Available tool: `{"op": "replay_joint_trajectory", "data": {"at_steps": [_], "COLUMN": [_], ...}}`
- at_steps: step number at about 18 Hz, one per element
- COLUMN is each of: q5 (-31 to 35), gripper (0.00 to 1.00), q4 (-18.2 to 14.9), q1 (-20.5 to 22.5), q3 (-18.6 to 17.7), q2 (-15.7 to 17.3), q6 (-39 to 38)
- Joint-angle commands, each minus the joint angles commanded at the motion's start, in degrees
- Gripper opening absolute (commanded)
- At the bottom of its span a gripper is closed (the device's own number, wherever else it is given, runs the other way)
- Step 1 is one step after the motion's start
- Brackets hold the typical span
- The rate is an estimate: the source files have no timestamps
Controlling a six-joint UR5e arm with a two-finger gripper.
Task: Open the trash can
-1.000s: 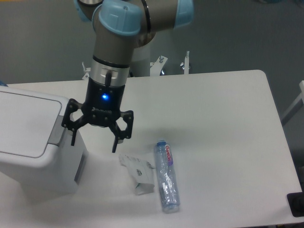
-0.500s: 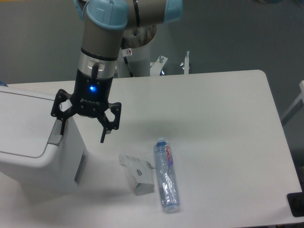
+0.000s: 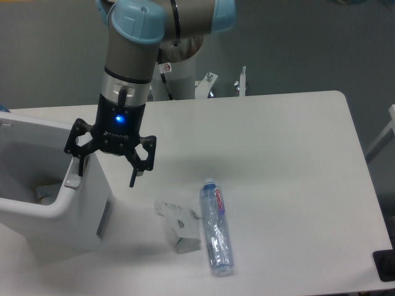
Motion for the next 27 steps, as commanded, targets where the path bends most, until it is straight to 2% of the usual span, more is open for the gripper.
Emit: {"op": "replay_joint_trajectory", "data": {"at_steps": [7,11,14,17,20,24,27], "q5": [0.00,0.79,1.67,5.79,8.08,10.79,16.34], "gripper": [1.00,1.00,1.00,1.00,1.00,1.00,1.00], "q4": [0.09,0.35,0.35,0.35,0.44,0.35,0.09], "q1": [0.70,5.35,9.83,15.46,20.29,23.03,23.03], "q3": [2.02,3.77,2.82,-0.17,-0.53,0.00,-0.87], "q2": [0.09,0.18,0.18,-0.35,-2.89,-7.46,-8.26], "q6": [0.79,2.28,11.65,21.50,28.98,40.48,48.58]}}
